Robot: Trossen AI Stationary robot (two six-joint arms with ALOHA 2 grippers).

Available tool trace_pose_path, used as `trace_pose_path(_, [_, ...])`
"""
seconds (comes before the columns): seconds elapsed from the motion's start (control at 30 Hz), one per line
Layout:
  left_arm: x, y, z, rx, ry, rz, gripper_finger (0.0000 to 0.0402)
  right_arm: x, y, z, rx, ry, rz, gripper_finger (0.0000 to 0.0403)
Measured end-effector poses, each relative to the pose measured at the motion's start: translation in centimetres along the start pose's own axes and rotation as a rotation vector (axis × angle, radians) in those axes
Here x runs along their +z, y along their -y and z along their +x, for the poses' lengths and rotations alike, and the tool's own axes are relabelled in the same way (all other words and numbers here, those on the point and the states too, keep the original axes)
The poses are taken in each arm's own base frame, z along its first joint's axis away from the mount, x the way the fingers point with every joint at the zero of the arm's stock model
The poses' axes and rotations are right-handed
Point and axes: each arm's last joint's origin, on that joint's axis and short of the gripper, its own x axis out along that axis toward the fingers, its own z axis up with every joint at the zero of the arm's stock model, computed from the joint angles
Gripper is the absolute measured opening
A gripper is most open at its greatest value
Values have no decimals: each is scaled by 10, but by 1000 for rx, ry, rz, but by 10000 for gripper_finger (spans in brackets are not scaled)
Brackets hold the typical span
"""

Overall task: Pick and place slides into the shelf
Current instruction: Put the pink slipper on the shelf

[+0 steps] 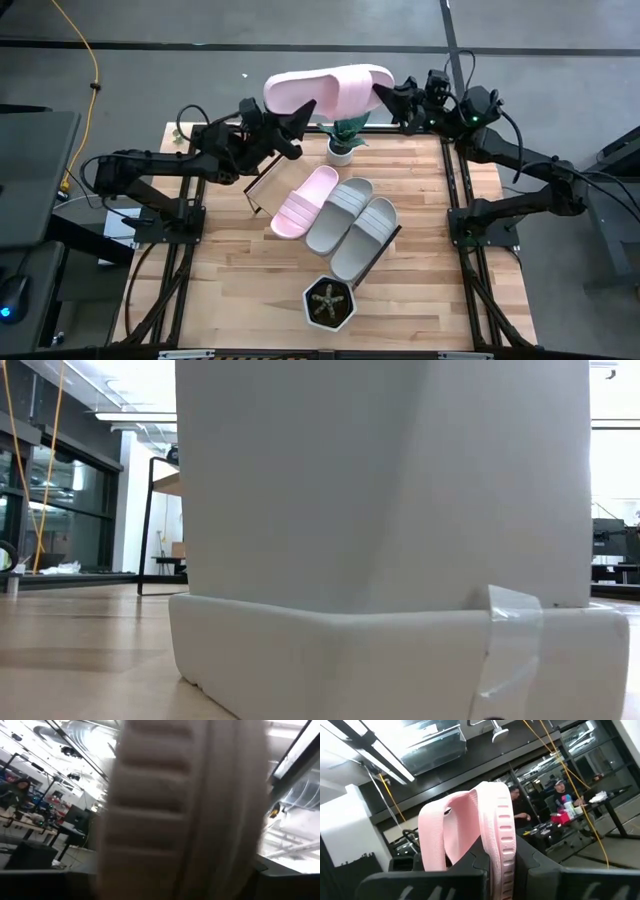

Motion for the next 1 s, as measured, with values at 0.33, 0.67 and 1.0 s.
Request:
trace_pose_path(0.33, [0,1,2,-13,-3,14,106,6,-3,-1,28,51,-23,13])
trace_pose_path(0.67, [0,1,2,-24,0,36,59,6,-3,-1,27,51,-25,13])
trace_pose_path(1.0, [0,1,2,-17,3,57,55,5,-3,-1,27,47,-25,31])
